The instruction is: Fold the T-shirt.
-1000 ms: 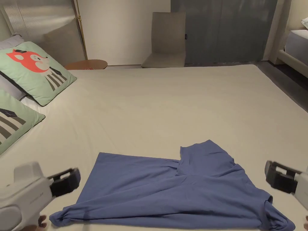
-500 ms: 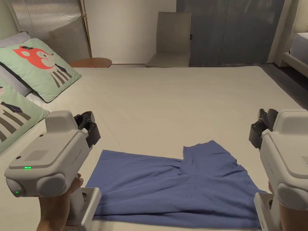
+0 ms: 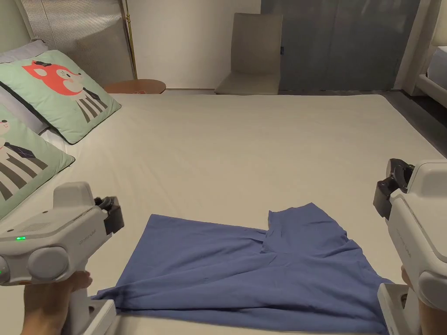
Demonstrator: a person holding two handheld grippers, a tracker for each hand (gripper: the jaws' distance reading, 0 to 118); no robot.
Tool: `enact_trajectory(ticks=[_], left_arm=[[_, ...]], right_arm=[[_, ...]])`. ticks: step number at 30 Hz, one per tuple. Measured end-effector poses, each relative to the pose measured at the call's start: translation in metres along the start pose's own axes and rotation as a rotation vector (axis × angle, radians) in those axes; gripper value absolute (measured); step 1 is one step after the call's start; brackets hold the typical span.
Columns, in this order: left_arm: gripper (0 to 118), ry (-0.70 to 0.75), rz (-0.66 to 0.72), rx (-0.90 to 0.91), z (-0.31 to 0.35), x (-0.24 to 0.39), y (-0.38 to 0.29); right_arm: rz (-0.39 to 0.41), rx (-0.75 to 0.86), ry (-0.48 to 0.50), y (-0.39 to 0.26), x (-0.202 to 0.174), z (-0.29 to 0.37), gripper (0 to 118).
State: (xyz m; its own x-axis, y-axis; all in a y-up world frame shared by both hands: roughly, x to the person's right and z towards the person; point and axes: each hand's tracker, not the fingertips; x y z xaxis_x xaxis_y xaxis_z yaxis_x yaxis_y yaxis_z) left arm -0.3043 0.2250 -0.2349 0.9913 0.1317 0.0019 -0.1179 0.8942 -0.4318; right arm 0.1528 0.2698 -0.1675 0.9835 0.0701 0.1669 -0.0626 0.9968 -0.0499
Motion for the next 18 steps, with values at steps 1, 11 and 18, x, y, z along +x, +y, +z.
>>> enact_trajectory(ticks=[1,11,18], left_arm=[[0,-0.008,0.008,-0.066,-0.005,-0.010,-0.005],[106,0.048,0.055,-0.415,-0.046,-0.065,-0.086],[53,0.089,0.042,-0.465,-0.064,-0.069,-0.124]], right_arm=[[0.003,-0.004,0.003,0.000,0.001,-0.001,1],[0.004,-0.046,0.020,-0.012,0.004,-0.014,1],[0.030,-0.082,0.027,-0.016,0.002,-0.014,1]])
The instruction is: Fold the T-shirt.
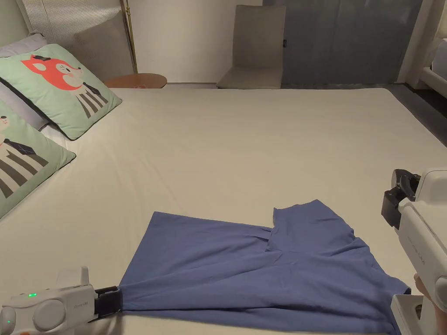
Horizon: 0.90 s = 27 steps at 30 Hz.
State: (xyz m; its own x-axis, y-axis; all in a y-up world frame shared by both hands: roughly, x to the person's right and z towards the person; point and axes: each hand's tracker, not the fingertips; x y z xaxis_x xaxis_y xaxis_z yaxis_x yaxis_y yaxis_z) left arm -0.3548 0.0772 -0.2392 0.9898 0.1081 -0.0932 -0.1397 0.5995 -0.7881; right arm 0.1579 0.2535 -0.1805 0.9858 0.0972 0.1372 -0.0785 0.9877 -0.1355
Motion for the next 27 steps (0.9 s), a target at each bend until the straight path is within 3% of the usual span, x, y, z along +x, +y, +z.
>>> enact_trajectory(ticks=[2,4,7,12,13,16,17,24,27], left_arm=[[28,-0.084,0.020,-0.022,-0.005,0.003,-0.002],[14,-0.042,-0.041,0.038,0.002,0.015,-0.003],[8,-0.011,-0.116,0.088,0.009,0.020,-0.001],[7,-0.053,-0.077,0.164,0.034,0.024,0.007],[7,-0.064,-0.064,0.171,0.037,0.023,0.011],[7,-0.095,-0.049,0.193,0.044,0.024,0.018],[7,-0.098,-0.049,0.196,0.046,0.028,0.020],[7,-0.111,-0.016,0.182,0.033,0.025,0.029],[7,-0.112,-0.010,0.168,0.033,0.028,0.031]], right_arm=[[0.003,-0.012,0.000,-0.001,-0.001,0.000,1],[0.010,-0.032,0.000,-0.006,0.000,-0.002,1],[0.019,-0.078,0.006,-0.013,0.006,-0.010,1],[0.005,-0.241,0.012,-0.033,0.023,-0.051,2],[0.011,-0.288,0.007,-0.038,0.026,-0.065,18],[0.011,-0.427,0.031,-0.060,0.032,-0.112,102],[-0.009,-0.458,0.033,-0.070,0.033,-0.128,113],[-0.137,-0.712,0.107,-0.113,0.022,-0.212,111],[-0.157,-0.760,0.136,-0.129,0.009,-0.235,103]])
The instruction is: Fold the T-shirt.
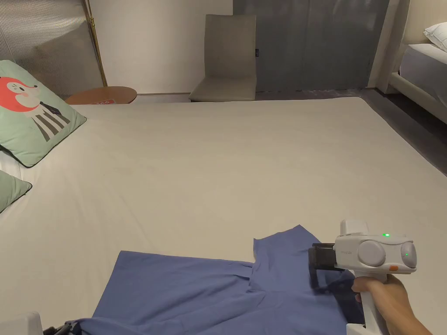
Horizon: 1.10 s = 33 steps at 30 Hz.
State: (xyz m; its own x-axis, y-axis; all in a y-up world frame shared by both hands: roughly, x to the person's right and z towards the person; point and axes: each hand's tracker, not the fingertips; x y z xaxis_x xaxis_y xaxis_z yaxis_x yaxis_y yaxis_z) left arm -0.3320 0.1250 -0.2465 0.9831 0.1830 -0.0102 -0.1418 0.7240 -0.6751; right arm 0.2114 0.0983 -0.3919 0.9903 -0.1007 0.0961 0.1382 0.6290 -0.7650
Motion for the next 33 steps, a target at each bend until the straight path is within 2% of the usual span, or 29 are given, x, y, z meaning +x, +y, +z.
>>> enact_trajectory(ticks=[2,3,4,5,6,7,10,13,19,25,31,33], left_arm=[[7,0.001,0.006,-0.009,-0.004,-0.005,0.000],[7,-0.001,0.007,-0.013,-0.006,-0.006,0.000],[7,-0.001,0.009,-0.016,-0.006,-0.007,-0.001],[7,-0.001,0.010,-0.017,-0.005,-0.007,-0.001],[7,-0.002,0.012,-0.019,-0.006,-0.010,-0.002],[7,-0.001,0.017,-0.019,-0.006,-0.011,-0.003],[7,-0.008,0.032,-0.015,-0.005,-0.012,-0.002],[7,-0.016,0.041,0.002,-0.001,-0.011,0.003],[7,-0.050,0.039,0.087,0.016,0.007,0.032],[7,-0.088,0.009,0.202,0.030,0.026,0.088],[7,-0.132,0.028,0.335,0.052,0.045,0.155],[7,-0.140,0.019,0.364,0.056,0.051,0.183]], right_arm=[[0.028,-0.032,-0.024,0.001,-0.007,-0.016,91],[0.043,-0.041,-0.031,0.000,-0.009,-0.022,79],[0.048,-0.053,-0.030,-0.001,-0.011,-0.025,50],[0.045,-0.049,-0.022,-0.003,-0.012,-0.027,29],[0.040,-0.041,0.007,-0.005,-0.013,-0.025,19],[0.043,-0.019,0.021,-0.007,-0.015,-0.020,14],[0.138,0.061,-0.039,-0.012,-0.026,0.004,13],[0.185,0.134,-0.050,-0.009,-0.024,0.023,12],[0.198,0.295,-0.015,0.007,-0.016,0.098,12],[0.232,0.446,-0.077,0.034,0.001,0.156,12],[0.215,0.551,-0.084,0.072,0.015,0.199,12],[0.240,0.608,-0.092,0.090,0.013,0.213,12]])
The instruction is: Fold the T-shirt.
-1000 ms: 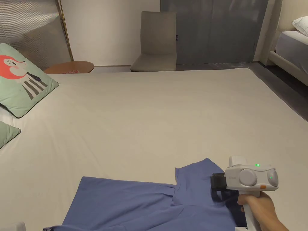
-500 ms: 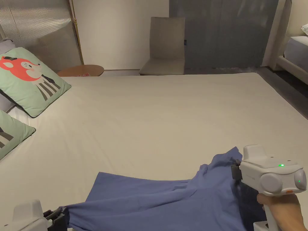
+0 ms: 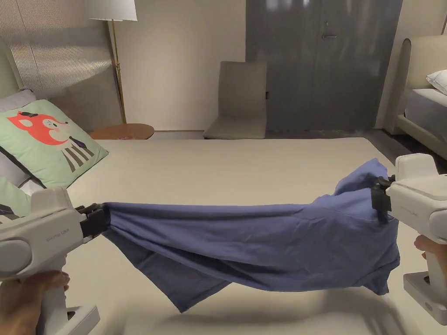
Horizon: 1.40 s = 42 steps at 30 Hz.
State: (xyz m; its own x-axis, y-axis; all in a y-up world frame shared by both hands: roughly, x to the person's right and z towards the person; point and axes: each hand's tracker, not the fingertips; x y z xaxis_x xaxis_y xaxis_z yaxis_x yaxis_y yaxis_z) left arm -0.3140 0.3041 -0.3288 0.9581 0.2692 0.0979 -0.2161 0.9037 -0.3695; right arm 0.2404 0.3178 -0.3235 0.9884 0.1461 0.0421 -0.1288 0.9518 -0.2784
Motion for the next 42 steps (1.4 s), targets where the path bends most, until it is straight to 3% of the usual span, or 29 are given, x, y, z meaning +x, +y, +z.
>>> enact_trajectory(ticks=[5,10,18,23,30,35,42], left_arm=[[7,0.029,-0.017,0.072,-0.031,0.014,0.073],[7,0.103,-0.124,0.130,-0.072,0.023,0.119],[7,0.184,-0.204,0.156,-0.142,0.013,0.125],[7,0.200,-0.191,0.103,-0.181,-0.012,0.084],[7,0.241,-0.143,-0.111,-0.198,-0.056,-0.028],[7,0.259,-0.138,-0.269,-0.168,-0.077,-0.117],[7,0.256,-0.067,-0.343,-0.094,-0.099,-0.192]], right_arm=[[0.020,0.111,-0.011,0.056,0.002,-0.018,12],[0.022,0.177,-0.018,0.096,-0.006,-0.048,12],[-0.039,0.194,-0.008,0.101,-0.022,-0.120,12],[-0.046,0.122,0.012,0.053,-0.035,-0.170,12],[-0.108,-0.121,0.072,-0.061,-0.059,-0.195,12],[-0.181,-0.304,0.098,-0.149,-0.066,-0.160,12],[-0.255,-0.404,0.129,-0.221,-0.059,-0.069,12]])
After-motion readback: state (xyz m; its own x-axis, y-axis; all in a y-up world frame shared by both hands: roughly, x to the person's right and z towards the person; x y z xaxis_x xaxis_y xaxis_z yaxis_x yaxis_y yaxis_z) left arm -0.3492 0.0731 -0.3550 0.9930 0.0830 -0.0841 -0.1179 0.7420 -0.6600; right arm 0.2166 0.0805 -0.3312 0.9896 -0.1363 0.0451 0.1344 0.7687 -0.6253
